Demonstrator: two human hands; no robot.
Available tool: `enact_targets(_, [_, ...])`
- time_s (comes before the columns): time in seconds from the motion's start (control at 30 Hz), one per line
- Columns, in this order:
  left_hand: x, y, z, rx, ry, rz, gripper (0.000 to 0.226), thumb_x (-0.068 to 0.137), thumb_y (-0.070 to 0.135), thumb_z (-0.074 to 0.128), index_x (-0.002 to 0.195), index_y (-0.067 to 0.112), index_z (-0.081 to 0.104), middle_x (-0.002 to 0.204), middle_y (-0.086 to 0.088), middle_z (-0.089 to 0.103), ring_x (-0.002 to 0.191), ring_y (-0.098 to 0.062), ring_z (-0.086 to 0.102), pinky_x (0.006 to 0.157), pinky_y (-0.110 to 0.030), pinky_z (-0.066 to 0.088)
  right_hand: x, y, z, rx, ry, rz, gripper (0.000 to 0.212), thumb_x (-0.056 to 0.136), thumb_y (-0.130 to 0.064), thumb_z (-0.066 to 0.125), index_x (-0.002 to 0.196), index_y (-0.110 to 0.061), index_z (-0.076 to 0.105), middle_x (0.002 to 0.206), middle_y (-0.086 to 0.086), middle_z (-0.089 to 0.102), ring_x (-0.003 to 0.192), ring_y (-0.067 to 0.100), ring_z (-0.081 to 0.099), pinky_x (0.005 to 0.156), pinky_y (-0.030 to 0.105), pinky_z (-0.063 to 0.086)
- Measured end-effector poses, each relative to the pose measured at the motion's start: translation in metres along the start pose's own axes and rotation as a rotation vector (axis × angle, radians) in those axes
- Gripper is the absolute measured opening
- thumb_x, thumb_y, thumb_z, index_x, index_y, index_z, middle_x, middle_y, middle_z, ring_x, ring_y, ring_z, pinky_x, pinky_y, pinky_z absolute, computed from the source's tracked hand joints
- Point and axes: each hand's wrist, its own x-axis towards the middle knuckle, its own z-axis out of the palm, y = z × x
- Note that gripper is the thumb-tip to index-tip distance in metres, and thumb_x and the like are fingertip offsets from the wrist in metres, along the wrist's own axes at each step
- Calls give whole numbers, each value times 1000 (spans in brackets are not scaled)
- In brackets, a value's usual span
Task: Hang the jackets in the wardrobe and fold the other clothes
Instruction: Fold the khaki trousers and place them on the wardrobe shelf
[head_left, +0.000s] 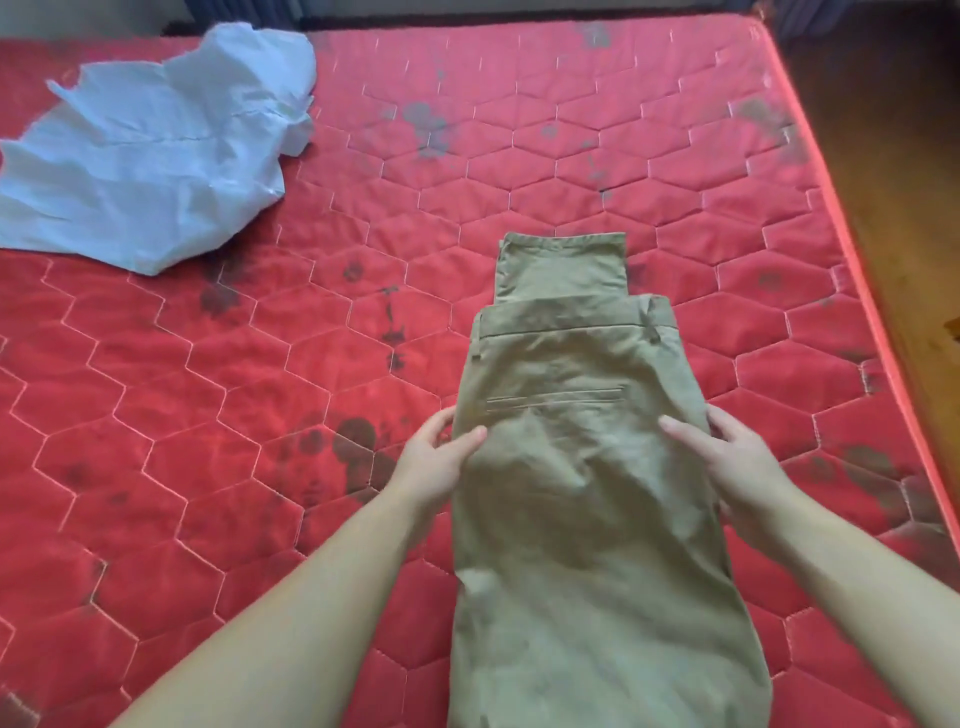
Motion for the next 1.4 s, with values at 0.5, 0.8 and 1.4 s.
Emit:
enact_targets(0.5, [5,31,30,-2,44,78,22,92,2,60,103,18,71,94,-1,77,85,-17,72,73,-29,56,0,-22,15,6,-32,-34,8,91,-12,64,95,-12,71,85,1,77,72,10,71,58,21,56])
enact_targets(0.8, [73,69,42,447,166,164,73,87,9,67,149,25,34,118,2,60,92,-10,62,79,-23,49,87,-49,12,-357,186,-81,40,86,-29,68,123,-19,58,112,0,67,100,18,62,88,34,47])
enact_targets(1.4, [-22,-89,4,415,344,88,11,83,18,76,85,21,66,66,1,68,62,-9,61,57,-10,42,-39,113,-10,-250,266,56,16,84,-20,73,72,-12,69,56,-6,68,60,9,63,55,17,45])
